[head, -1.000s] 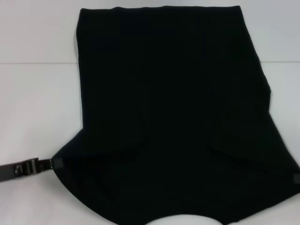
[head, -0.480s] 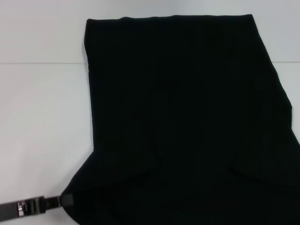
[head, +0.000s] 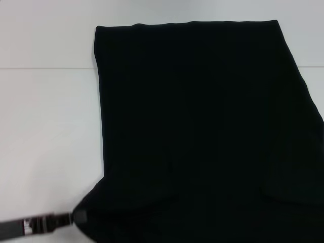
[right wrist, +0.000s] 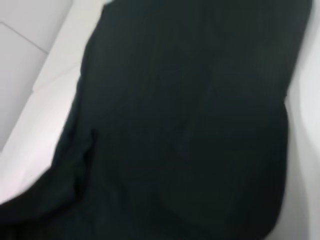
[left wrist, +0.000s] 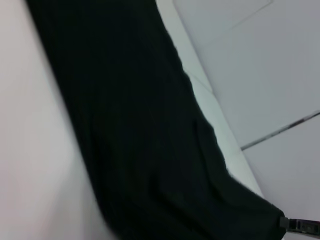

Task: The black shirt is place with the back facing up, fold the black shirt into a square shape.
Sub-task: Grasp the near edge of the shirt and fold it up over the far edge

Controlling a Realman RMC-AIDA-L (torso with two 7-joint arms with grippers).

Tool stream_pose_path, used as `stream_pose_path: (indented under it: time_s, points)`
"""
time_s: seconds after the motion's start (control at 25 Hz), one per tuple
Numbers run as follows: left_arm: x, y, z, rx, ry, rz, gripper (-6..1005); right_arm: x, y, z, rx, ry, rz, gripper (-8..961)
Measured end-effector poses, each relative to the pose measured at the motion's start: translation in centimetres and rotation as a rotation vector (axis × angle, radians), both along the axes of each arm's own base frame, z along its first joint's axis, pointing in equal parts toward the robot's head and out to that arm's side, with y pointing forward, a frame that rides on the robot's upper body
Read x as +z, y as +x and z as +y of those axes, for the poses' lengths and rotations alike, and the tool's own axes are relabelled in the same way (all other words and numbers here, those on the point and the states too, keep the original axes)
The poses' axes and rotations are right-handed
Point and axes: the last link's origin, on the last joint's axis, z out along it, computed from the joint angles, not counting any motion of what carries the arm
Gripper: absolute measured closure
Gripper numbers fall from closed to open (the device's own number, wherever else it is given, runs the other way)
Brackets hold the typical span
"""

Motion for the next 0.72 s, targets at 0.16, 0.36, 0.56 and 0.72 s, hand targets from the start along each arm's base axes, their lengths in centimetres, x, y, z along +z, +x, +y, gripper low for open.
stream_pose_path:
  time_s: [0.16,0.36,0.56,0.72]
  points:
    - [0.8,1.0,3.0,-0.024,0.056,-0.01,973,-0.1,-1.4,2.5,0.067,0.04,0.013,890]
    - [1.5,2.8,9.0,-0.032,0.153,0.01,973,-0.6,-4.0,7.0,0.152,0.074,0.008,890]
    - [1.9,4.9,13.9,-0.038,0.246,0.042,972,-0.6,-6.4,11.5,0.189,0.124,-0.026,889]
    - [2.1,6.5,17.2,-0.037,0.318,0.088,972,-0.4,-7.9,15.1,0.185,0.18,-0.08,889]
